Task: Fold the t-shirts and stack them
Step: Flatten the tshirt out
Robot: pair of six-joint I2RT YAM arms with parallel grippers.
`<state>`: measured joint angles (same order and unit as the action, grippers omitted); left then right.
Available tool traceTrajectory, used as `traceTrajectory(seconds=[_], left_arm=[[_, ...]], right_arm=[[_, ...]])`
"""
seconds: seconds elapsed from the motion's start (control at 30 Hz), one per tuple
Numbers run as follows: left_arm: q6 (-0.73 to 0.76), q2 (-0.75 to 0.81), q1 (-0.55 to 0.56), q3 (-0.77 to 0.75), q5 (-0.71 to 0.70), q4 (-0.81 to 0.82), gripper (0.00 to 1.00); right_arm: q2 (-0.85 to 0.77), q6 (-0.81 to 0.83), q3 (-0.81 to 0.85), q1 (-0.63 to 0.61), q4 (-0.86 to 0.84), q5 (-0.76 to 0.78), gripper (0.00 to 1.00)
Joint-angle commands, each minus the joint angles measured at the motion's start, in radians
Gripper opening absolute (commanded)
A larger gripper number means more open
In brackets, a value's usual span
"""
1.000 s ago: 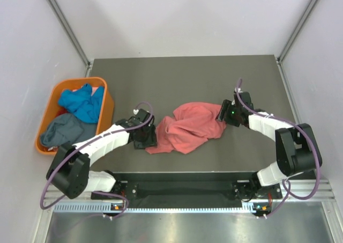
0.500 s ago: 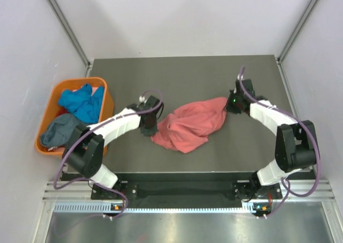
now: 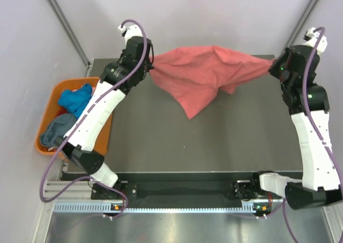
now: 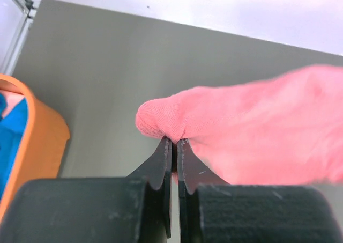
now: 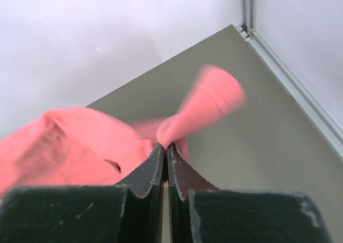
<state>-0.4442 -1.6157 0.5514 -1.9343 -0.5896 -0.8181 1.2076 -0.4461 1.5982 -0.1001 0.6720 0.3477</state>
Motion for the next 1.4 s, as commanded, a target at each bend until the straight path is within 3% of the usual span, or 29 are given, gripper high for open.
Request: traceTrajectory(seconds=[0.0,0.47,0.6,0.7,0.83,1.03,1.1,1.2,1.3,1.37], left_arm=[[0.039,0.091,-0.002,0.007,-0.001,-0.003,0.00],[0.068,0.323,-0.002,0.061,0.200,0.027,0.00],[0.090,0.321,-0.002,0.106,0.160,0.052,0.00],[0.145,0.290,-0.005,0.213,0.099,0.160,0.00],[0.197,0.115,-0.050,0.281,0.166,0.250,0.00],[0.176,-0.287,-0.151,0.118,0.465,0.227,0.00],[0.186,-0.376,-0.174,0.026,0.543,0.232,0.10],[0.173,-0.498,-0.199,-0.124,0.566,0.153,0.39],[0.180,-0.489,-0.196,-0.161,0.536,0.085,0.50],[0.186,-0.416,-0.173,-0.071,0.470,0.011,0.50]], right_arm=[[-0.049,0.017,-0.033,0.011,0.087,0.065,0.00],[-0.276,-0.042,-0.064,0.016,0.035,0.036,0.00],[-0.312,-0.066,-0.122,0.016,-0.003,0.045,0.00],[-0.326,-0.095,-0.275,0.014,-0.067,0.004,0.00],[-0.286,-0.115,-0.439,0.016,-0.147,-0.082,0.00],[-0.143,-0.117,-0.606,0.020,-0.244,-0.073,0.00],[-0.097,-0.112,-0.635,0.030,-0.276,-0.076,0.00],[-0.011,-0.080,-0.644,0.048,-0.325,-0.098,0.00],[0.056,-0.078,-0.615,0.066,-0.333,-0.108,0.00],[0.086,-0.086,-0.600,0.069,-0.334,-0.124,0.00]])
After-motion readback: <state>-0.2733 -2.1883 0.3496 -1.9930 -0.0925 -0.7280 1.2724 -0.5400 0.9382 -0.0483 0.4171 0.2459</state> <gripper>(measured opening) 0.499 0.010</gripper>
